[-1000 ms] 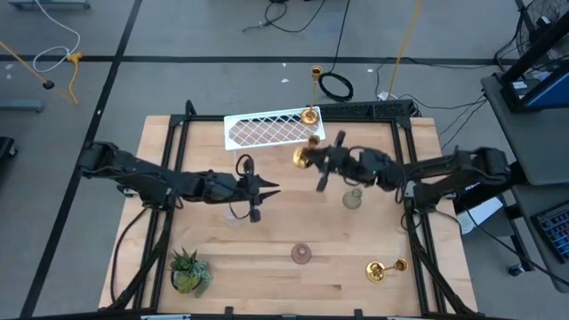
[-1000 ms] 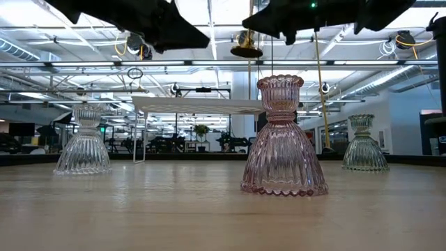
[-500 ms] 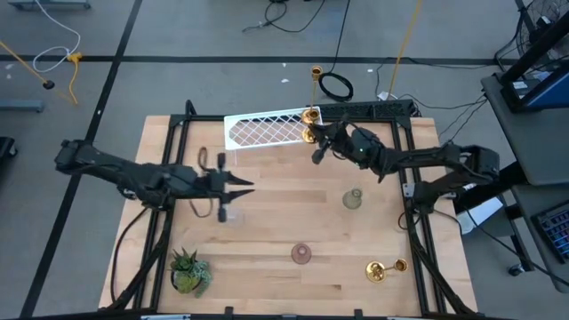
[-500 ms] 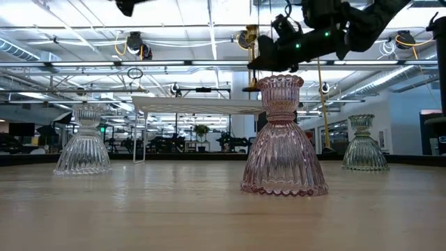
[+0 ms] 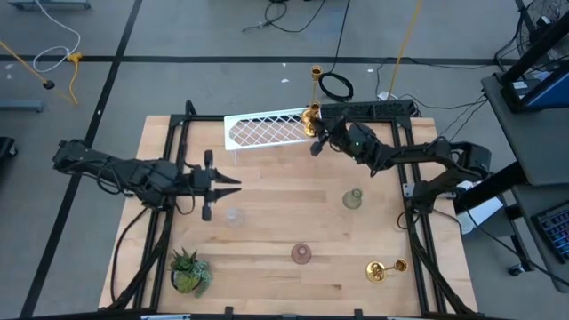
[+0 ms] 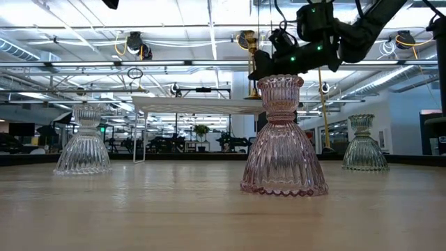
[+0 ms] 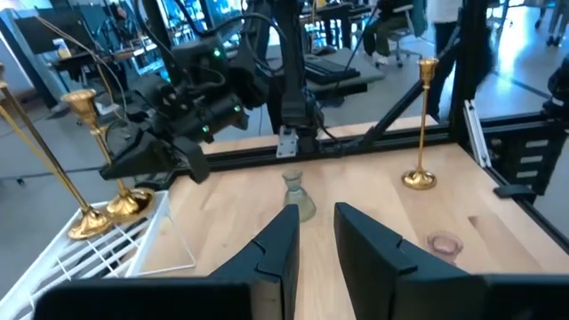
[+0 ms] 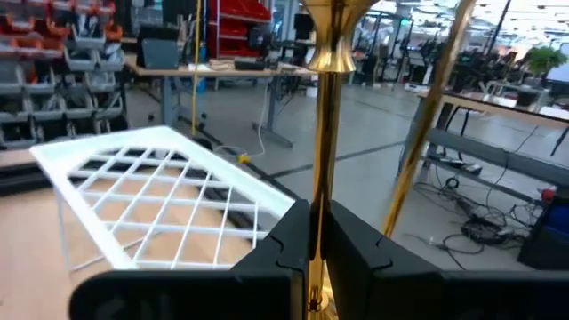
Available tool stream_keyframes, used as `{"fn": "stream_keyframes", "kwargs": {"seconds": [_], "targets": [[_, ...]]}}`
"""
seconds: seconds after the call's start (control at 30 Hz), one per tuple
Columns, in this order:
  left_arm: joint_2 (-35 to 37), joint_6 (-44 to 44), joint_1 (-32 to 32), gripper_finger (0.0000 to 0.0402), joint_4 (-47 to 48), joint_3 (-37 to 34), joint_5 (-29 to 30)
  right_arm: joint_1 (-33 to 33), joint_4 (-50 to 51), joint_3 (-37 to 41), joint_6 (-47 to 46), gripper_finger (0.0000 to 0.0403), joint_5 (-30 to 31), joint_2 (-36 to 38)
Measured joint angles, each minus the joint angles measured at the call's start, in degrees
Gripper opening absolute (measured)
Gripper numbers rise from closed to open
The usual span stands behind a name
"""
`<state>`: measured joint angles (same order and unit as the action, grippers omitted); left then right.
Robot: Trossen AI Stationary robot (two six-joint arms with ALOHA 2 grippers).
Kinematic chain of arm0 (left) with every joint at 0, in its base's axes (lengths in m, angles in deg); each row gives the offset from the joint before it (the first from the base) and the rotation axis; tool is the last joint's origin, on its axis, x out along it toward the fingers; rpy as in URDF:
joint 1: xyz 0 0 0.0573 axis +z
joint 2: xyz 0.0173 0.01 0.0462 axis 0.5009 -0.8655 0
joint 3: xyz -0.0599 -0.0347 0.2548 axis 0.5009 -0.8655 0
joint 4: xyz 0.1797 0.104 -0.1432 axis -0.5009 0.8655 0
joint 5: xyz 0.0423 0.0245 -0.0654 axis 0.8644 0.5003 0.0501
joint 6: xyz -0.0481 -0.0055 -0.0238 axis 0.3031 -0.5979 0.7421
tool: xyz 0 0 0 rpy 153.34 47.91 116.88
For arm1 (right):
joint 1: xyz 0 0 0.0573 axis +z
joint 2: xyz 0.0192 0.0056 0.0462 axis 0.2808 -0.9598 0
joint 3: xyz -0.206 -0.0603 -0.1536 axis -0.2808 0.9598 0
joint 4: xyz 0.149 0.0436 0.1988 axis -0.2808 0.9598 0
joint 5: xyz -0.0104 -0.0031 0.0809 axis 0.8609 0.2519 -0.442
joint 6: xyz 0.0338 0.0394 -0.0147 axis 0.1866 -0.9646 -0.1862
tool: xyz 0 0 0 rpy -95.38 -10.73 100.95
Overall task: Pick & Place candle stick holders
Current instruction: Put the left golden candle holder on the shelf aligned with the other golden candle holder
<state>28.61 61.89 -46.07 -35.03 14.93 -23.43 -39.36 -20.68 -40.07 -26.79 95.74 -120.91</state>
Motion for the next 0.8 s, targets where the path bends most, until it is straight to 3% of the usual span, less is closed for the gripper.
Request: {"fn": "stream_keyframes", "kwargs": {"seconds": [0.27, 0.8], "targets": [[-0.03, -0.01, -0.04, 0.0081, 1.22, 0.00, -0.01, -0.61, 1.45, 0.00, -1.11, 0.0016, -4.55, 0.03], [-0.03, -0.01, -0.04, 0.0081, 1.20, 0.00, -0.02, -2.08, 4.33, -0.02, -1.90, 0.0025, -4.60, 0.07]]}}
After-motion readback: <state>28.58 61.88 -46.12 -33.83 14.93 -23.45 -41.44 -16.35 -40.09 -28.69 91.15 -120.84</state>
